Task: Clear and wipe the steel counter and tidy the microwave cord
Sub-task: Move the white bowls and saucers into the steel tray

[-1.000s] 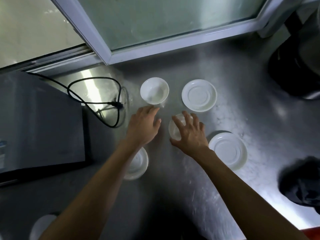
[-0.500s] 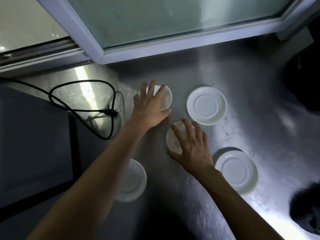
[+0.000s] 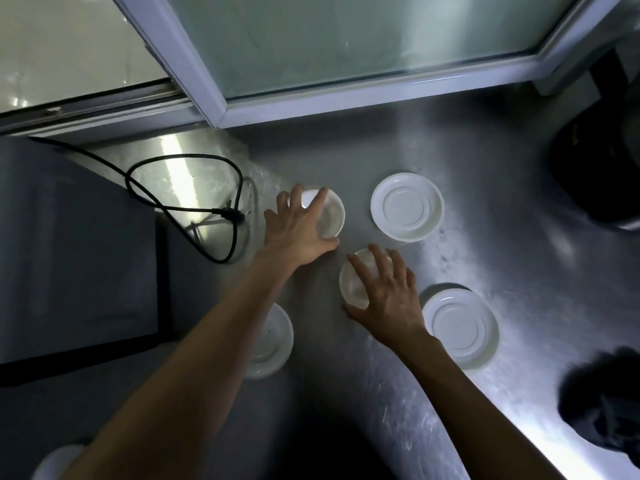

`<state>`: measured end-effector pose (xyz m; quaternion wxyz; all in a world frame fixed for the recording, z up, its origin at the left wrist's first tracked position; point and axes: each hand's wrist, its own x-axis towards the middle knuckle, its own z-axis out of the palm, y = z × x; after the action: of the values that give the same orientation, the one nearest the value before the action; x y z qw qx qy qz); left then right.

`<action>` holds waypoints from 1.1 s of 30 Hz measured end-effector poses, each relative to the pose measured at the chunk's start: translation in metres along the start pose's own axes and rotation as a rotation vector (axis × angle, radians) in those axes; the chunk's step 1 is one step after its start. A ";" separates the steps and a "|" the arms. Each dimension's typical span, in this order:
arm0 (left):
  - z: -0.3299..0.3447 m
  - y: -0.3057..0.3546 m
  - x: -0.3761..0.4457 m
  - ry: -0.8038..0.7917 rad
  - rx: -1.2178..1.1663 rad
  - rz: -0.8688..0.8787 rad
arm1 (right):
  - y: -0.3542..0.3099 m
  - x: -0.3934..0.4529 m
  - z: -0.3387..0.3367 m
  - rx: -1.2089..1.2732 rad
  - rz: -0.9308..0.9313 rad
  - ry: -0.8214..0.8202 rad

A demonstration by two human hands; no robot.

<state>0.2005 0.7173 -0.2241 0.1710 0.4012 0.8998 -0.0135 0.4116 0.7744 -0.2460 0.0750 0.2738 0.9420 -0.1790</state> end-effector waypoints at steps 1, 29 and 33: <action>-0.001 0.002 -0.003 -0.003 -0.011 -0.008 | 0.000 -0.005 0.000 0.006 0.004 -0.001; 0.017 -0.095 -0.302 0.065 -0.312 -0.303 | -0.142 -0.095 -0.007 -0.065 -0.287 0.007; 0.024 -0.138 -0.362 0.101 -0.345 -0.403 | -0.194 -0.119 0.010 -0.092 -0.372 0.009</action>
<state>0.3318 0.3602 -0.1466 0.1856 0.1791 0.9579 0.1262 0.4066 0.5596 -0.1694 0.0488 0.0921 0.9839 -0.1452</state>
